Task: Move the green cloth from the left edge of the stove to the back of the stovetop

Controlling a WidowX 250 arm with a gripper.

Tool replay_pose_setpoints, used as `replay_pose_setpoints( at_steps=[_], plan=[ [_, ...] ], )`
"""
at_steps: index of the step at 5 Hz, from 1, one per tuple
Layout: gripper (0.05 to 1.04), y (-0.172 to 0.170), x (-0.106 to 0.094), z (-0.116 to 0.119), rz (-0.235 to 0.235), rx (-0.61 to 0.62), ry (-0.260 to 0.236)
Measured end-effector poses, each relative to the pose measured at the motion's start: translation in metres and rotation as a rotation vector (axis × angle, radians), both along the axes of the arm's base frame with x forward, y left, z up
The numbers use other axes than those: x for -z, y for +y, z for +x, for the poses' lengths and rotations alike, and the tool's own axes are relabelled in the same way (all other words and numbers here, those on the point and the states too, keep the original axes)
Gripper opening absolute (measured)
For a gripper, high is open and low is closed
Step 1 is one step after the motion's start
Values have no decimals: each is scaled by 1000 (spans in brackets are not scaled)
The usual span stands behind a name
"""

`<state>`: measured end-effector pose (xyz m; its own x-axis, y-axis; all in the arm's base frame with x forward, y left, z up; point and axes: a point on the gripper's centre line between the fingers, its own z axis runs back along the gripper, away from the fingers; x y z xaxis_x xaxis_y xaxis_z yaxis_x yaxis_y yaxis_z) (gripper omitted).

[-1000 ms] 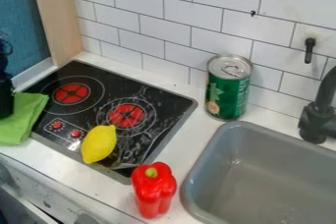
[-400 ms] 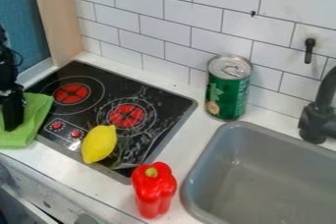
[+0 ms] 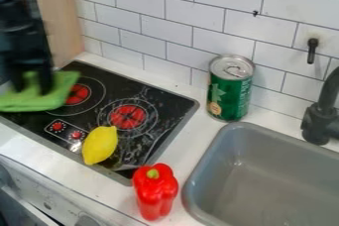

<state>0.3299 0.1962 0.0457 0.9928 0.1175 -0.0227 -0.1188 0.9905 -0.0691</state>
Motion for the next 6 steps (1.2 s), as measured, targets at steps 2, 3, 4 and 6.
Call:
replay_pose_setpoints(
  at_steps=[2, 3, 4, 6],
  plan=[
    [999, -71, -2, 49, -71, 157, -11],
    [999, -94, -2, 55, -92, 160, -7],
    [999, -77, -36, 46, 28, 60, -51],
    [999, -56, -91, 3, 105, -26, -60]
  ],
)
